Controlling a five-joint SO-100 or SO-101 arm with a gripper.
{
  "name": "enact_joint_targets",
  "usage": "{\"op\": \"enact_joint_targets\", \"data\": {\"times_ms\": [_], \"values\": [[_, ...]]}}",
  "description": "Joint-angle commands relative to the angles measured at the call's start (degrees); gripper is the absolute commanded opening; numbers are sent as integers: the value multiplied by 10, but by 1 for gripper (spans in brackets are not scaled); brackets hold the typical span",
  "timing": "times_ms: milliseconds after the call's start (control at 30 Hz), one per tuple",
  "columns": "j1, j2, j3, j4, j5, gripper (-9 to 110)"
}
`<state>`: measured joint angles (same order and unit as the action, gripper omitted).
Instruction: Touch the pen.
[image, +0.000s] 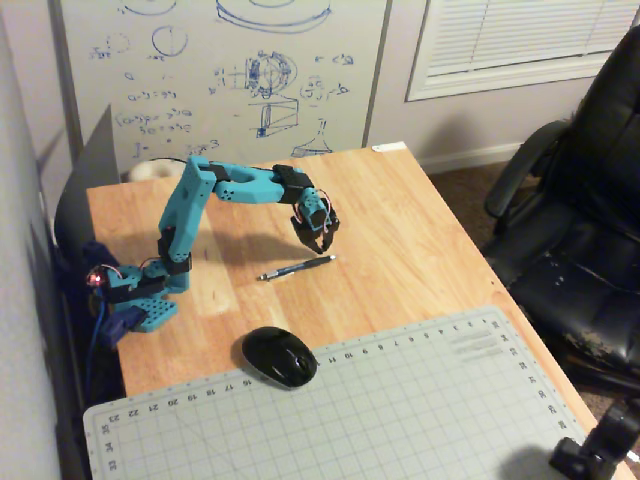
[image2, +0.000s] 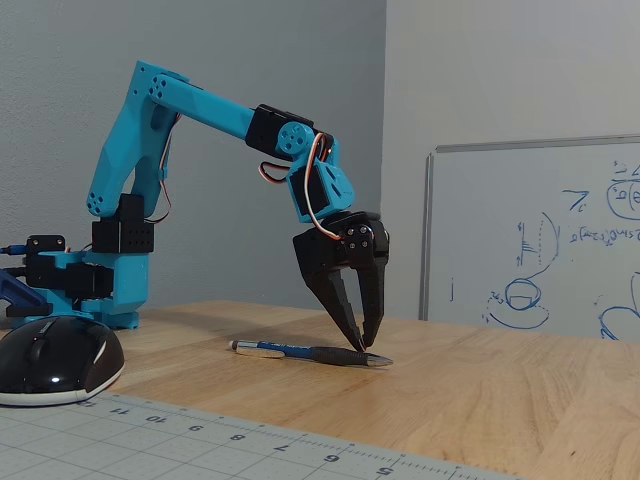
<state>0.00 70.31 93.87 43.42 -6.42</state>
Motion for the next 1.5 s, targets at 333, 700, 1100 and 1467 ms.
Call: {"op": "enact_joint_targets", "data": {"times_ms": [333,700,1100,1467], "values": [[-11,1152,847,201,5,1],[-12,1154,847,201,5,1],[-5,1040,727,135,3,1],[74,434,342,1,-4,1]]}}
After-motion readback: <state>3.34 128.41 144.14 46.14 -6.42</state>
